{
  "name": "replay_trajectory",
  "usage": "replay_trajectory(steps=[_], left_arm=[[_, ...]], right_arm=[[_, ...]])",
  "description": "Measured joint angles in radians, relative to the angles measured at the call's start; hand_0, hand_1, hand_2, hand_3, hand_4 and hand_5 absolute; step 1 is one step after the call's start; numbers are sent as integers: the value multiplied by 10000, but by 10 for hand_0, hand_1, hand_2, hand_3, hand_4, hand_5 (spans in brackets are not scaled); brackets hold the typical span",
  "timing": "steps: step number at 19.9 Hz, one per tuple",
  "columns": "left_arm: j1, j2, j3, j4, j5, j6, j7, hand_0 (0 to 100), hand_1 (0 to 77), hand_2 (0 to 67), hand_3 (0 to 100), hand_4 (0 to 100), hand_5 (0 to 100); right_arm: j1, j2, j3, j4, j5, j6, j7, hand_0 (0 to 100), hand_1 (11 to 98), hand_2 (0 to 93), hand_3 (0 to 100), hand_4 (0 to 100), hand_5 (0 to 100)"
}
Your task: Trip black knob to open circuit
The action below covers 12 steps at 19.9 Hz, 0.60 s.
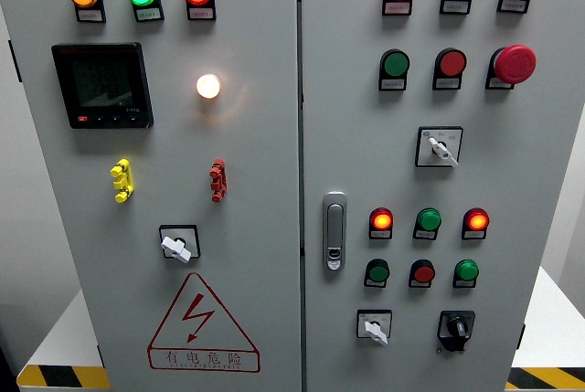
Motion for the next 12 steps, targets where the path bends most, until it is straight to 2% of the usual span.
replay_trajectory(steps=[8,10,12], left_arm=[[-1,0,0,0,0,0,0,0,0,195,262,99,86],[-1,0,0,0,0,0,0,0,0,195,262,99,86],[-1,0,0,0,0,0,0,0,0,195,262,99,86]], right_arm=[[254,-3,294,54,-141,-1,-310,809,352,9,65,11,119],[404,8,805,202,-538,0,-348,807,352,9,65,10,118],[474,-16,1816,287,-1469,0,-364,806,353,9,64,9,118]])
